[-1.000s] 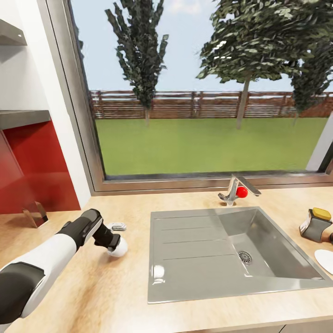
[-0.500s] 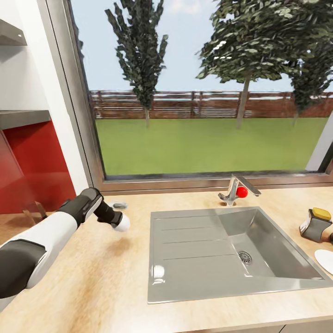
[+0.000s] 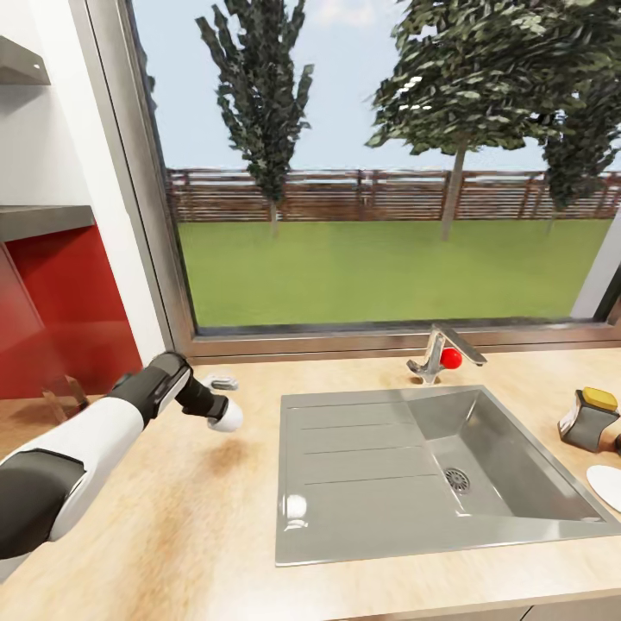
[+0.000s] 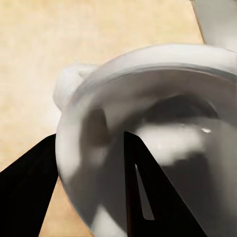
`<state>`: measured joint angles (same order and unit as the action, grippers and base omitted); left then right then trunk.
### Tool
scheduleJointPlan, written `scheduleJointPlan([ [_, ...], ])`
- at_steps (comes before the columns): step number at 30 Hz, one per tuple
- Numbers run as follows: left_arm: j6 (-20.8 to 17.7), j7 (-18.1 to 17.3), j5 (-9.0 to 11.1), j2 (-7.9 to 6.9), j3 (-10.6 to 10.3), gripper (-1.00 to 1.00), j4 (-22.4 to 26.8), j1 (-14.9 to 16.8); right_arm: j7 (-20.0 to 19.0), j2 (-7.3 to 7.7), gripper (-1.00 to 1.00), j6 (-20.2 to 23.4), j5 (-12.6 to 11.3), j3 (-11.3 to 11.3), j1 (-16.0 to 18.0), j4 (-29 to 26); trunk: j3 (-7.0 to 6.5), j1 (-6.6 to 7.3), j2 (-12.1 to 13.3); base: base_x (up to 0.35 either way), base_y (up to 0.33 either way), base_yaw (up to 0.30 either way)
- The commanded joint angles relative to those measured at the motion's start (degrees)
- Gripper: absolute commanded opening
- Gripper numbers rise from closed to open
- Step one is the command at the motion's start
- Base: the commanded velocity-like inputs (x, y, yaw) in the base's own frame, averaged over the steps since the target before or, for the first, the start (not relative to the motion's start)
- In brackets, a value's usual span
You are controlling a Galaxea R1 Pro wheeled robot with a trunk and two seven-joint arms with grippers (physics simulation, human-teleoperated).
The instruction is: Set up a coffee station on the kitchen countertop: keep the coffee maker on the countertop, move the bottle of coffee from the kitchen shelf to the counter next to the coffee maker, place a paper coffee filter on top of the coffee maker, put the saucer next to the coffee maker with the coffee cup on the saucer, and place the electric kettle next to the coffee maker.
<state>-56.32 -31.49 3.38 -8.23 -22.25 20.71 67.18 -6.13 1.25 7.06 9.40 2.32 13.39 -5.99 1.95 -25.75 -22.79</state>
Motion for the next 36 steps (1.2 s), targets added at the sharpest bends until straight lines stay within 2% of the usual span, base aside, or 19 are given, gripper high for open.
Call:
scheduleJointPlan([
  [1, -0.1, -0.1, 0.7, -0.40, -0.1, -1.00, 0.1, 0.1, -0.2, 0.00, 1.00, 0.4, 0.4, -0.1, 0.0, -0.2, 0.14, -0.04, -0.1, 0.000, 0.000, 0.000],
  [3, -0.1, -0.1, 0.9, -0.99, 0.5, -1.00, 0.1, 0.1, -0.2, -0.03, 1.00, 0.4, 0.4, -0.7, 0.0, -0.3, 0.14, -0.04, -0.1, 0.000, 0.000, 0.000],
  [9, 0.1, 0.1, 2.7, -0.94, 0.9, -1.00, 0.1, 0.1, -0.2, -0.02, 1.00, 0.4, 0.4, -0.9, 0.0, -0.3, 0.14, -0.04, -0.1, 0.000, 0.000, -0.005],
  [11, 0.1, 0.3, 2.7, -0.85, 0.8, -1.00, 0.1, 0.1, -0.2, -0.03, 1.00, 0.4, 0.4, -0.9, 0.0, -0.3, 0.14, -0.04, -0.1, 0.000, 0.000, -0.128],
  [19, -0.5, 0.6, 1.3, 1.44, 0.4, -1.00, 0.1, 0.3, -0.3, 0.05, 1.00, 0.4, 0.4, -1.3, 0.0, -0.3, 0.14, -0.04, -0.1, 0.000, 0.000, -0.266],
  [20, -0.6, 0.6, -2.0, 3.31, 0.4, -1.00, 0.1, 0.4, -0.3, 0.05, 1.00, 0.4, 0.4, -1.3, 0.0, -0.3, 0.14, -0.04, -0.1, 0.000, 0.000, -0.286],
  [23, -0.9, 0.6, -7.3, 6.04, 0.2, -1.00, 0.1, 0.5, -0.3, 0.18, 1.00, 0.4, 0.4, -1.4, 0.0, -0.3, 0.14, -0.04, -0.1, 0.000, 0.000, -0.287],
  [24, -1.0, 0.6, -10.8, 7.31, 0.1, -1.00, 0.1, 0.6, -0.3, 0.31, 1.00, 0.4, 0.4, -1.4, 0.0, -0.3, 0.14, -0.04, -0.1, 0.000, 0.000, -0.287],
  [28, -1.3, 0.6, -19.8, 10.37, 0.0, -1.00, 0.1, 0.8, -0.3, 0.48, 1.00, 0.4, 0.4, -1.4, 0.0, -0.3, 0.14, -0.04, -0.1, 0.000, 0.000, -0.288],
  [31, -1.3, 0.6, -22.3, 11.81, -0.1, -1.00, 0.1, 0.9, -0.3, 0.50, 1.00, 0.4, 0.4, -1.4, 0.0, -0.3, 0.14, -0.04, -0.1, 0.000, 0.000, -0.288],
  [36, -1.3, 0.5, -22.8, 13.09, 0.0, -1.00, 0.1, 0.9, -0.3, 0.88, 1.00, 0.4, 0.4, -1.4, 0.0, -0.3, 0.14, -0.04, -0.1, 0.000, 0.000, -0.288],
])
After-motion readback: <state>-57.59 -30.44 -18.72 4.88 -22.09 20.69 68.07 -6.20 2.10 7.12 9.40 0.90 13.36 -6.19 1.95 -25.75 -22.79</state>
